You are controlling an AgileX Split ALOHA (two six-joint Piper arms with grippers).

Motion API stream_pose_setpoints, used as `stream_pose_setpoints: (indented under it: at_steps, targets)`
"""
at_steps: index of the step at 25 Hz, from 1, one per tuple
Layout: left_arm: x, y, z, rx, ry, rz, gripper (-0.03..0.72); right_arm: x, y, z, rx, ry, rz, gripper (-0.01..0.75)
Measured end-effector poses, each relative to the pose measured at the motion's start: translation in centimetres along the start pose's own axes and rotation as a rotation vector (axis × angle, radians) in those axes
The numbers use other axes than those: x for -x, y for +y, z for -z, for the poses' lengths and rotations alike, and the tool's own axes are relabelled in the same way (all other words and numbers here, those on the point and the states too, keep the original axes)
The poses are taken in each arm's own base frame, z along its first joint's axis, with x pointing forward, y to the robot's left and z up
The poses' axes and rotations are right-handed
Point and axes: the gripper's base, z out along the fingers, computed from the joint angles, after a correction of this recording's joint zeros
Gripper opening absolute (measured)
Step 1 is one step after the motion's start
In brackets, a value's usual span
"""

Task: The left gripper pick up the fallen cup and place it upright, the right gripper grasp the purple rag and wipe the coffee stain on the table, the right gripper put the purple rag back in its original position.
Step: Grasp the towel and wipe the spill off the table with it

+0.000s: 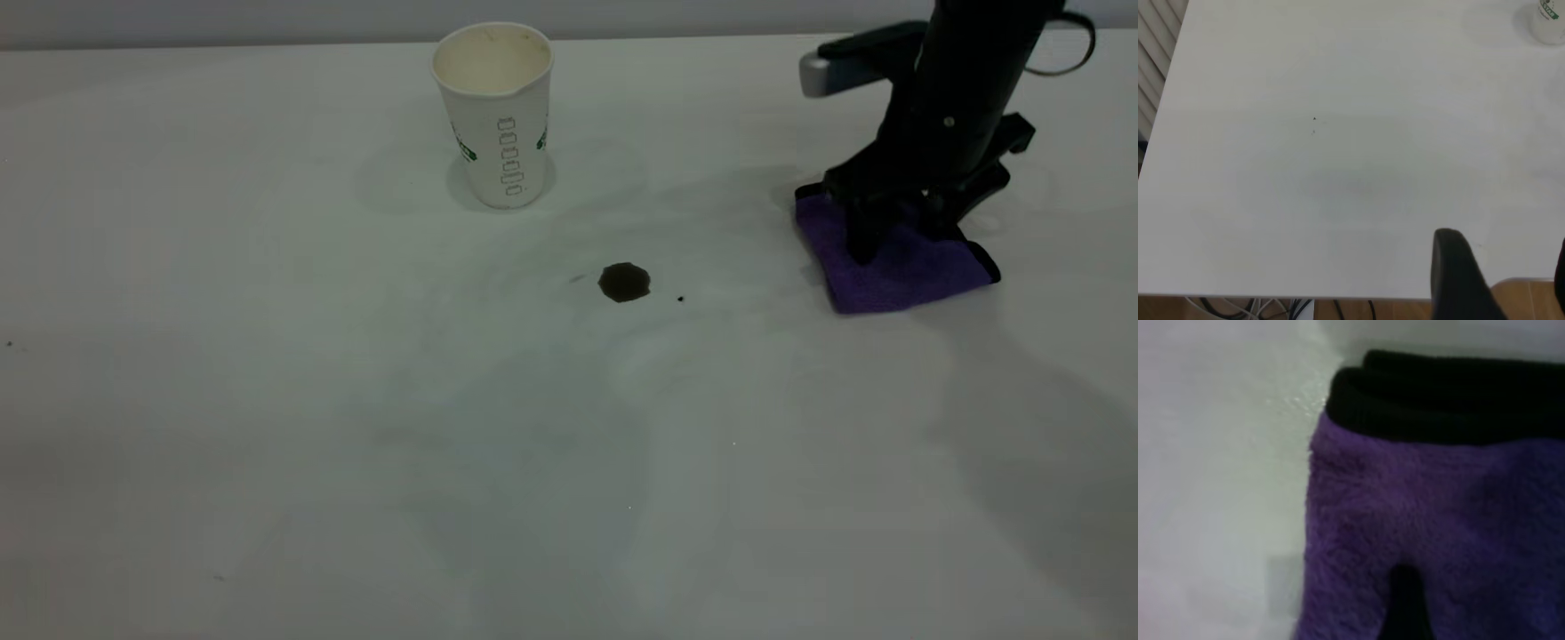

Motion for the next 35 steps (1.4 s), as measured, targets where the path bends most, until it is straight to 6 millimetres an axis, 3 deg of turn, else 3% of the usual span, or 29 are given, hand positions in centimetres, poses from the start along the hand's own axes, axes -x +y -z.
stream_pose_setpoints:
  at_steps: [4, 8, 10, 14, 23, 27, 35]
  targets:
    - [0.0, 0.0, 0.0, 0.0, 0.0, 0.0, 0.419, 0.0, 0.0, -0.3, 0.003, 0.001, -0.008, 0.455]
    - [0.0, 0.0, 0.0, 0.0, 0.0, 0.0, 0.419, 0.1, 0.3, -0.5, 0.029, 0.001, -0.044, 0.155]
    - [0.0, 0.0, 0.0, 0.0, 0.0, 0.0, 0.418, 0.1, 0.6, -0.5, 0.045, 0.001, -0.039, 0.07]
    - [0.0, 0.0, 0.0, 0.0, 0.0, 0.0, 0.419, 0.8, 2.6, -0.1, 0.085, -0.016, -0.001, 0.057]
    - [0.0, 0.0, 0.0, 0.0, 0.001, 0.0, 0.419, 3.5, 10.1, 1.3, 0.15, -0.131, 0.097, 0.055]
    - [0.0, 0.0, 0.0, 0.0, 0.001, 0.0, 0.419, 3.8, 11.6, 1.5, 0.168, -0.162, 0.098, 0.055]
    - [0.0, 0.0, 0.0, 0.0, 0.002, 0.0, 0.419, 3.1, 14.0, 0.1, 0.21, -0.148, 0.079, 0.055]
